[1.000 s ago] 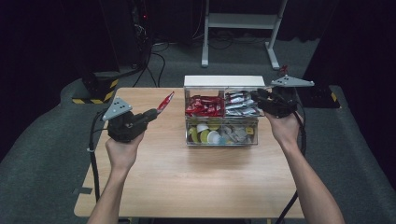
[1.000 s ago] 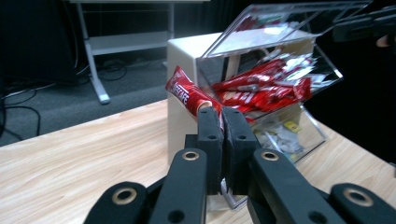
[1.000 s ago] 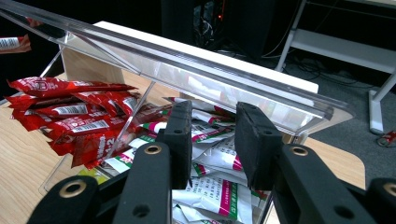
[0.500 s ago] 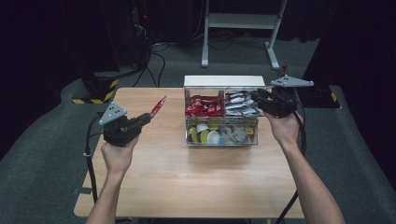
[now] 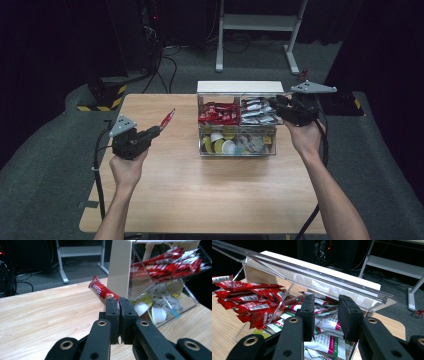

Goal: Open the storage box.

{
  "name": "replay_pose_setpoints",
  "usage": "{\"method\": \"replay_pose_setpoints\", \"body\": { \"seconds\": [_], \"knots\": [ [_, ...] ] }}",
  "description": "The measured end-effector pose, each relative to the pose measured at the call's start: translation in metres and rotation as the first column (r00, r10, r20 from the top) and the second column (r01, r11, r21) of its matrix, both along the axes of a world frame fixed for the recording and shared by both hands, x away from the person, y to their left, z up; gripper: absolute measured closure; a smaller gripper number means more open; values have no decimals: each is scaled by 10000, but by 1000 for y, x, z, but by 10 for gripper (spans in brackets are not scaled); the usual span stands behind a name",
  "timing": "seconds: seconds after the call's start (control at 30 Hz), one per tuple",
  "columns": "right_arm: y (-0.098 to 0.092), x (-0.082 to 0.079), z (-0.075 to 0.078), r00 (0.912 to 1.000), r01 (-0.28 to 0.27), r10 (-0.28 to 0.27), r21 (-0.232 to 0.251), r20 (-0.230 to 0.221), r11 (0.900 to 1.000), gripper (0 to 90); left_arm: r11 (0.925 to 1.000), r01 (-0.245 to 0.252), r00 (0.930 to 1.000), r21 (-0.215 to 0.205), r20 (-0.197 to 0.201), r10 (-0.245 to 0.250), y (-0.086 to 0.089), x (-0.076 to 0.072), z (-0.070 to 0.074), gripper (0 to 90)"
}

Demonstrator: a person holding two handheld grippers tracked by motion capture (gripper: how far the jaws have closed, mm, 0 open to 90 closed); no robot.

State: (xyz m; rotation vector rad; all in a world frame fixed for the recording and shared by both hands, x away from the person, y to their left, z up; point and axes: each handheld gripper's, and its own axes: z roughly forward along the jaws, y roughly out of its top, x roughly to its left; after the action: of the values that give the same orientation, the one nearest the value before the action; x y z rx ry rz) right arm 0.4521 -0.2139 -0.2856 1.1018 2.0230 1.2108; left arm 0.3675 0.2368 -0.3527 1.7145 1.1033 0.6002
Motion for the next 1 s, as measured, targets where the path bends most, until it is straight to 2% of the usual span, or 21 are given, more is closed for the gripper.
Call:
{"method": "replay_pose_setpoints", "body": {
  "seconds": [0.23,0.67,1.0],
  "knots": [
    [0,0,0,10000,2,-2,-10,5,10000,668,9999,-33,9999,144,-156,35,-1,2,-9,870],
    [0,0,0,10000,25,-25,-12,12,10000,668,9999,-81,9991,63,-407,83,-3,5,-26,869],
    [0,0,0,10000,23,-23,-24,11,10000,668,9998,-191,9976,94,-665,197,-7,8,-44,868]
  ]
}}
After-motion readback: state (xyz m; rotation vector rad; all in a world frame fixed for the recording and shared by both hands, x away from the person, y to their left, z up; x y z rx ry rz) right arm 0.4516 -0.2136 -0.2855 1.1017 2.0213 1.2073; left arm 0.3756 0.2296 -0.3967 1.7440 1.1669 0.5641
